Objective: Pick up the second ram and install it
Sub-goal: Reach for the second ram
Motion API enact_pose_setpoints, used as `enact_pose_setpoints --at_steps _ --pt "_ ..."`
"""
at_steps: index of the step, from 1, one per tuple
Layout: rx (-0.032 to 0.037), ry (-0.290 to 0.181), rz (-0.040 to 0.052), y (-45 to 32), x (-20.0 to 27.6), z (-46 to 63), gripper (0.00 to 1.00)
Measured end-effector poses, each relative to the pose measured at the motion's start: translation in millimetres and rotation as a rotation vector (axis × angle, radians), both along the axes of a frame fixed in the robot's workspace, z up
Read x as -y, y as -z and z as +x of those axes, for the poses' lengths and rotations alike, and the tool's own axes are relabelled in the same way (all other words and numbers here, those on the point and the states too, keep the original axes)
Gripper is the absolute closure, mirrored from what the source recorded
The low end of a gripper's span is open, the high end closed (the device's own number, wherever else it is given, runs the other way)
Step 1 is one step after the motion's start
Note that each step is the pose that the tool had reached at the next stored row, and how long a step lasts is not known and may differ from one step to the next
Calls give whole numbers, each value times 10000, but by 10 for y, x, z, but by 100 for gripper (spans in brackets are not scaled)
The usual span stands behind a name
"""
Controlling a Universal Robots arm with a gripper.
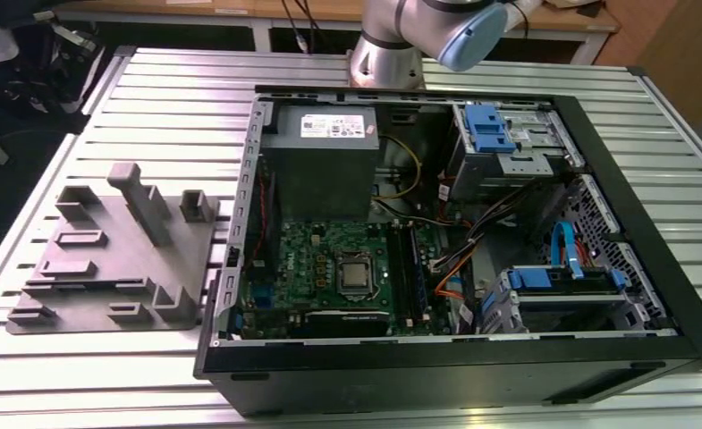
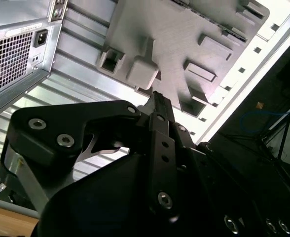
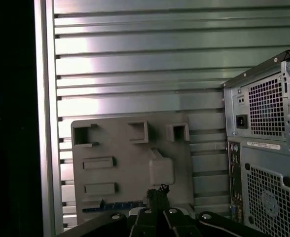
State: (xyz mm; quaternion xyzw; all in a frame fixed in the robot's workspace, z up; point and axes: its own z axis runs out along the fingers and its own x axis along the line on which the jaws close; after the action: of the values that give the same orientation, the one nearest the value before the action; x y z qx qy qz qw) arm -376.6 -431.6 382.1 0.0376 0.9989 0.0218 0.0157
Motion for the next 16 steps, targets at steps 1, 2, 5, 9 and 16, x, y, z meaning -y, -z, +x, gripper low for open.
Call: enact_pose_setpoints --at_steps 1,2,5,9,16 --pt "1 0 0 6 13 -6 93" --pt "0 0 0 11 25 -12 93" --pt "0 0 0 31 54 -27 93" --pt "0 -1 0 63 99 -48 93" --pt "1 -1 0 111 203 -80 93"
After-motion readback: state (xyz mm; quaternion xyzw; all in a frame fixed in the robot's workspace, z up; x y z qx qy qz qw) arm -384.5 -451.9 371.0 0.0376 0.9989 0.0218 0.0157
